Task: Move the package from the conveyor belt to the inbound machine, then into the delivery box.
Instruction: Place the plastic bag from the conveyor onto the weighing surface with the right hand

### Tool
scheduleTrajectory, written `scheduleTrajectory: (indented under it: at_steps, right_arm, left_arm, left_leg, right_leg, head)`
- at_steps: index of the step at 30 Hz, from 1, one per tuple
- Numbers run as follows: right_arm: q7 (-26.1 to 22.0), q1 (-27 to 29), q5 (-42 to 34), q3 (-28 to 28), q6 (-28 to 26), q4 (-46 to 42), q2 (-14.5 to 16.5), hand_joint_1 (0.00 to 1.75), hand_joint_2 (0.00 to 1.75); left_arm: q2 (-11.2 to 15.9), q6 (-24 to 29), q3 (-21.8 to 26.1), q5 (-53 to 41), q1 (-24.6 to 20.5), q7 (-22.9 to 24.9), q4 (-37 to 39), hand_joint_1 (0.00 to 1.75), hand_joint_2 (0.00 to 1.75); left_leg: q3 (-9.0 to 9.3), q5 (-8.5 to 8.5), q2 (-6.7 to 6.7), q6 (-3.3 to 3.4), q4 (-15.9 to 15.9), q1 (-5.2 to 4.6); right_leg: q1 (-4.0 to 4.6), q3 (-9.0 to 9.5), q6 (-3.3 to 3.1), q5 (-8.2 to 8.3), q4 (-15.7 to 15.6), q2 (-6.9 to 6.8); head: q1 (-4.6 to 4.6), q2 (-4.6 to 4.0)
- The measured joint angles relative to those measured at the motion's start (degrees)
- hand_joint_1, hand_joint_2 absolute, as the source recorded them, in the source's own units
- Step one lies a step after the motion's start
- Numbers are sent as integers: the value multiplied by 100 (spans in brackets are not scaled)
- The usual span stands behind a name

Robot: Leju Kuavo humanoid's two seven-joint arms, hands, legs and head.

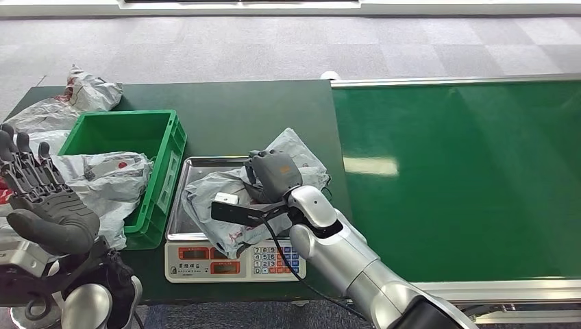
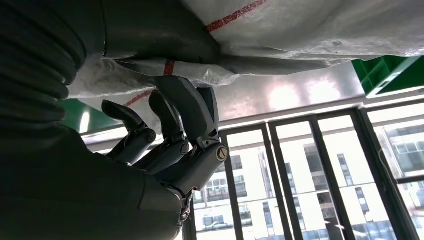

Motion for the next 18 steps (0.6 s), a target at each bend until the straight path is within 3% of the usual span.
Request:
scheduleTrajectory:
  at_steps: [2, 9, 13, 18]
  right_arm:
    - [3, 0, -14, 2, -4, 124, 14, 2, 175]
    - [96, 0, 66, 56, -48, 312, 40, 0, 175]
    - [85, 0, 68, 75, -106, 322, 48, 0, 0]
    - [40, 102, -57, 74, -319, -28, -7, 0, 0]
  left_arm:
    - [0, -9, 0, -1, -3, 5, 1, 0, 0]
    - [0, -53, 1, -2, -67, 3, 14, 0, 0]
    - [0, -54, 4, -4, -104, -29, 15, 0, 0]
    - [-3, 40, 18, 2, -112, -229, 15, 0, 0]
  left_leg:
    - [0, 0, 0, 0, 0, 0]
    - [0, 0, 2, 0, 0, 0]
    - [0, 0, 2, 0, 0, 0]
    - [0, 0, 3, 0, 1, 0]
  right_leg:
    - [0, -1, 0, 0, 0, 0]
    - [1, -2, 0, 0, 0, 0]
    - [0, -2, 0, 0, 0, 1]
    - [0, -5, 0, 0, 0, 2]
  head:
    - [-1, 0]
    - [0, 0]
    - [0, 0]
    - [0, 0]
